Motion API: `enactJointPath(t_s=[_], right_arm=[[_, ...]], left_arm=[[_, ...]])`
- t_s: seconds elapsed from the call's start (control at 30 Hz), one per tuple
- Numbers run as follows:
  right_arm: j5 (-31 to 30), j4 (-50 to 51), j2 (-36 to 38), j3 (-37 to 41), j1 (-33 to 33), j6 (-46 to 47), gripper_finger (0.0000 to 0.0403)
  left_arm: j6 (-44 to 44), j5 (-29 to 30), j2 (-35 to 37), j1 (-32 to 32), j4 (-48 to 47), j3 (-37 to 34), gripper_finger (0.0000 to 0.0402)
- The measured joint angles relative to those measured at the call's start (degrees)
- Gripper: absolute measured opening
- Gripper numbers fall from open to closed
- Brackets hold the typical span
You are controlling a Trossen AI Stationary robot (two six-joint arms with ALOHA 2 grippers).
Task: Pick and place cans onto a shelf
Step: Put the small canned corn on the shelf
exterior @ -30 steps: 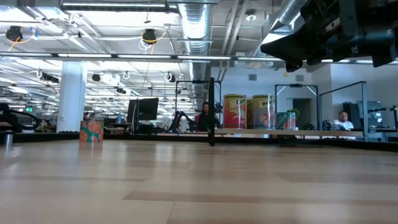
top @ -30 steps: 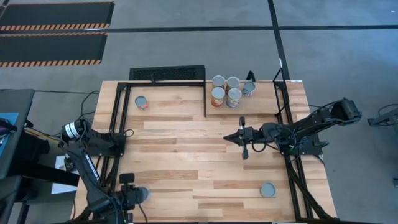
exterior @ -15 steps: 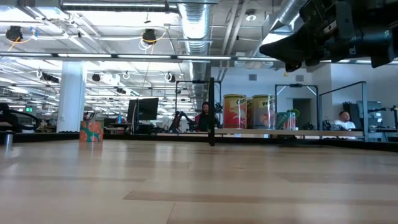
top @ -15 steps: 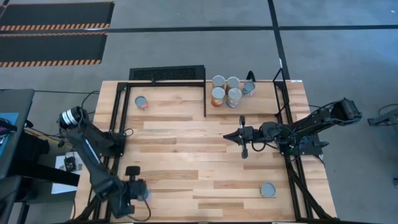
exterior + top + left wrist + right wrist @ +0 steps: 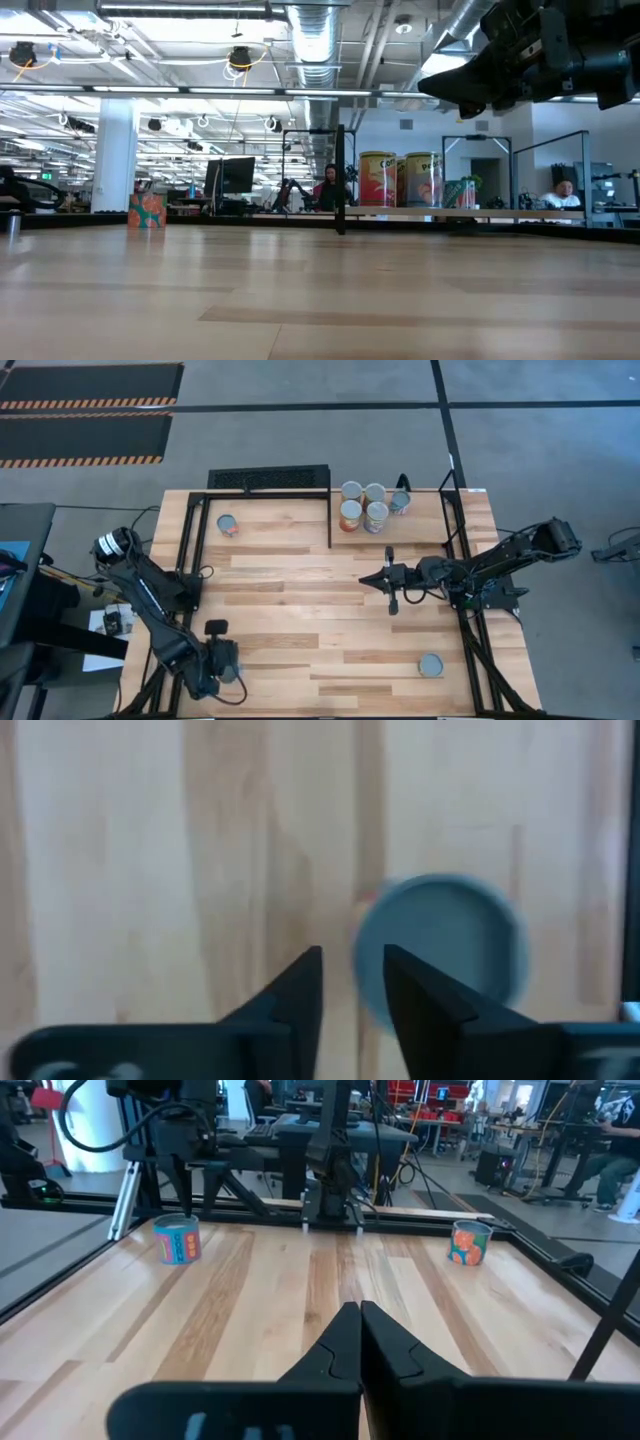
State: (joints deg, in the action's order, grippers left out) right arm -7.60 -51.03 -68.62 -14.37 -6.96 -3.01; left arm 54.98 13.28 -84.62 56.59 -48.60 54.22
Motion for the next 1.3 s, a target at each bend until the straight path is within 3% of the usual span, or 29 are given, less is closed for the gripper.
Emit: enactJointPath(t_s=[0.17, 0.3, 0.57, 0.77, 1.03, 1.17, 1.3], right_arm=[[0.00, 0.21, 0.00, 0.00, 0.00, 0.07, 0.0012], [0.00, 0.46, 0.00, 0.00, 0.00, 0.15, 0.0013], [0.00, 0.79, 0.00, 0.00, 0.00, 0.13, 0.0013], [0.00, 0.92, 0.00, 0.00, 0.00, 0.07, 0.0013], [0.00, 1.07, 0.00, 0.00, 0.00, 0.00, 0.0012], [0.00, 1.31, 0.00, 0.00, 0.00, 0.02, 0.0012], [0.00, 1.33, 0.00, 0.00, 0.00, 0.02, 0.0014]], left_arm=[[1.66, -1.51, 0.01, 0.05, -0.87, 0.00, 0.0136], [1.14, -1.51, 0.00, 0.03, -0.44, -0.06, 0.0137], [1.64, -6.39, 0.24, -0.37, 5.43, -4.71, 0.0074], [2.40, -7.67, 0.98, -0.34, 1.81, -3.25, 0.0008], [23.60, -3.41, 4.61, -3.07, -10.17, -2.71, 0.0003], [24.30, 2.56, 7.29, -7.53, -9.29, -3.13, 0.0002], [18.25, 5.26, 9.34, -14.43, -8.21, -4.59, 0.0002]])
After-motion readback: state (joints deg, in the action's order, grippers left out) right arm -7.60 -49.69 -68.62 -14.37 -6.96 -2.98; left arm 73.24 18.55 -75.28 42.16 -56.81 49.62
